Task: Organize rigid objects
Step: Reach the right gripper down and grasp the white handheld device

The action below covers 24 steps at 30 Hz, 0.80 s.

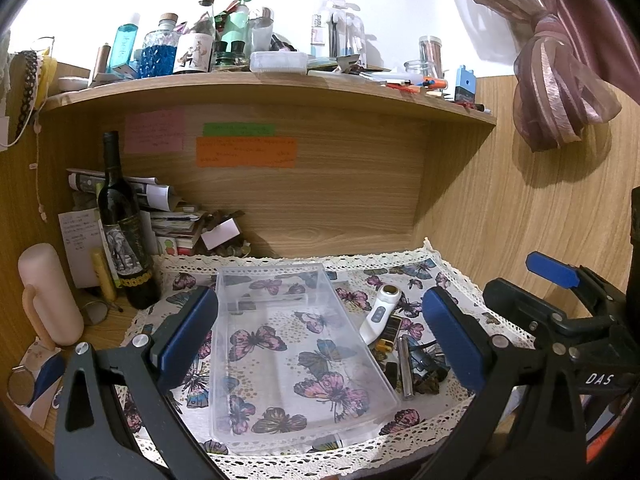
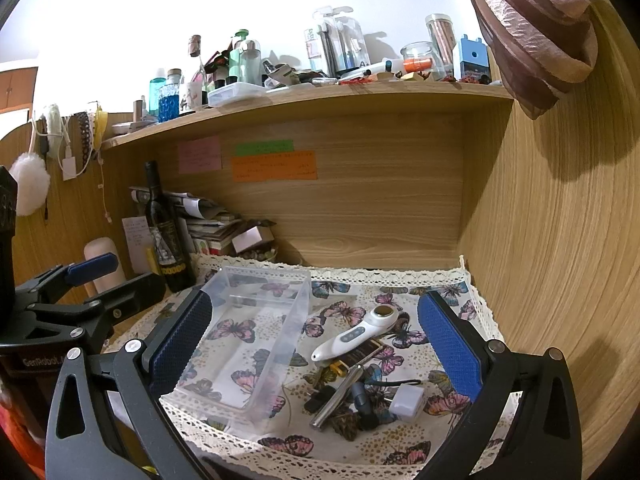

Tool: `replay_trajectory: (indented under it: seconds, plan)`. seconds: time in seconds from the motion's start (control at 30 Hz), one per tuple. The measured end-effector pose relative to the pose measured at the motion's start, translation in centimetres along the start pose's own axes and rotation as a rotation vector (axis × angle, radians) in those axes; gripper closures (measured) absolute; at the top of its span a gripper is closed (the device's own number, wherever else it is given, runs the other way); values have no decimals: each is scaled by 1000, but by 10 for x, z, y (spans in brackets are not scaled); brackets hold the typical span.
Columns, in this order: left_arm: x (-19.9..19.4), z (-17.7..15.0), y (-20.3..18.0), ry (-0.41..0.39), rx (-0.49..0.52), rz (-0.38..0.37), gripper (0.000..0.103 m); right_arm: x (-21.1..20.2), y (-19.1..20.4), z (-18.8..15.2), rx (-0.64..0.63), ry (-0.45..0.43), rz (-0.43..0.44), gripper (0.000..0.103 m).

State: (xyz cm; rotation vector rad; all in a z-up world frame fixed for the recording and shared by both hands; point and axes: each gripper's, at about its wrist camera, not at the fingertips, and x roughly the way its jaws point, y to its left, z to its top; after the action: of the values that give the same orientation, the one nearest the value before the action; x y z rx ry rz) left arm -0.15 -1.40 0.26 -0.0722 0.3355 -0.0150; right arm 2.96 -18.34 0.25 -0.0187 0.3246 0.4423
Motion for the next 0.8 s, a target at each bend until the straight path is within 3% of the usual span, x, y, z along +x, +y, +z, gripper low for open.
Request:
replay_trajectory:
  seconds: [0.13, 0.3, 0.37, 0.43, 0.57, 0.8]
  plan:
    - [7, -1, 4, 33, -7, -35, 0, 3, 1, 1, -2, 9, -3, 0]
    - [20, -6, 23, 91, -39, -19, 3, 18, -2, -2, -9, 41, -11, 0]
    - [27, -8, 33, 124, -54, 4, 19, 25, -4, -4, -8, 53, -14, 0]
    - [35, -11, 44, 159, -74, 23, 21, 31, -5, -4, -12, 69, -20, 1]
    - [57, -19, 70, 250, -118, 76, 37, 47, -6, -7, -27, 121, -31, 14]
    - [96, -35, 104, 411, -166, 64, 57, 80, -17, -15, -15, 222, -56, 36]
